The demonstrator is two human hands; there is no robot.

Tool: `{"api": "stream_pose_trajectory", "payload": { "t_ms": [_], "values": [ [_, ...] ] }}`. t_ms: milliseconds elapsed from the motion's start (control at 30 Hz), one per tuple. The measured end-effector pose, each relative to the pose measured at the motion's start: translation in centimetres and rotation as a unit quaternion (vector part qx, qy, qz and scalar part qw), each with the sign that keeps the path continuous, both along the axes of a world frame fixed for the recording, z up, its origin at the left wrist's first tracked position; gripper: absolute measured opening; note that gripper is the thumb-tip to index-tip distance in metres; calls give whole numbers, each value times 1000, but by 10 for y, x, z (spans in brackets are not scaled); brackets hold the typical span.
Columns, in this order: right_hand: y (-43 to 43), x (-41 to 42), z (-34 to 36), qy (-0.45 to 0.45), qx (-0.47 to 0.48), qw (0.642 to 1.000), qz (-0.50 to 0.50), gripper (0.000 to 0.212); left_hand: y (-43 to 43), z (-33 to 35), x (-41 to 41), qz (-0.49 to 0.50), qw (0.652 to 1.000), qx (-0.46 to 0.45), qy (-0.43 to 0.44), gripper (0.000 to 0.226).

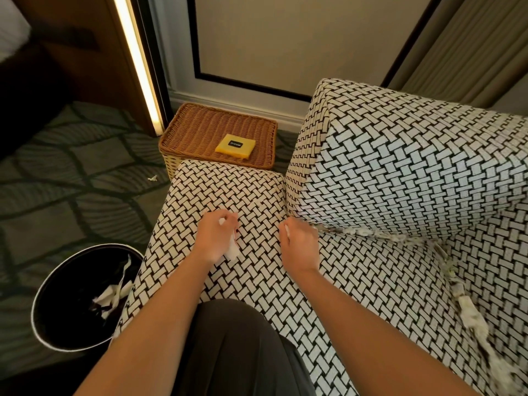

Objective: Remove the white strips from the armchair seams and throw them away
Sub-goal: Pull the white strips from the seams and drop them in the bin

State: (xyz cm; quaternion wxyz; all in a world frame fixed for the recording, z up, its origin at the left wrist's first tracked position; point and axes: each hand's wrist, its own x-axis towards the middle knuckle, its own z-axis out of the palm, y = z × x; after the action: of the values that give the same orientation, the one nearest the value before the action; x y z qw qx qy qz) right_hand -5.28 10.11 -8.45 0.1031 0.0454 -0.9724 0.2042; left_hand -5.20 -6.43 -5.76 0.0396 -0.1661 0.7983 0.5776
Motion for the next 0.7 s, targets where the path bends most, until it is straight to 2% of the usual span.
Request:
{"api": "stream_pose_trajectory", "payload": {
  "t_ms": [100,200,333,433,533,567,633,667,700],
  "values": [
    [-5,16,4,37,2,999,7,27,-3,2,14,-2,1000,-7,-21,37],
    [-5,34,6,-15,-20,999,33,29,-9,4,29,-3,999,-34,-34,38],
    [-6,51,12,-75,-110,991,-2,35,-21,9,52,5,997,-80,-22,39],
    [-15,57,30,-142,-221,964,-36,38,-38,18,65,7,992,-126,-4,38],
    [-35,58,62,-204,-344,915,-55,33,-63,34,75,39,990,-136,12,40],
    [-45,57,73,-236,-398,884,-69,33,-73,39,78,51,989,-136,14,40],
    [-66,53,94,-305,-513,796,-97,30,-90,50,83,58,988,-141,28,40],
    [-77,52,105,-336,-551,758,-96,26,-99,54,86,58,988,-140,37,42],
    [-90,51,114,-366,-565,735,-87,22,-107,60,90,60,987,-139,46,43]
  ]
}}
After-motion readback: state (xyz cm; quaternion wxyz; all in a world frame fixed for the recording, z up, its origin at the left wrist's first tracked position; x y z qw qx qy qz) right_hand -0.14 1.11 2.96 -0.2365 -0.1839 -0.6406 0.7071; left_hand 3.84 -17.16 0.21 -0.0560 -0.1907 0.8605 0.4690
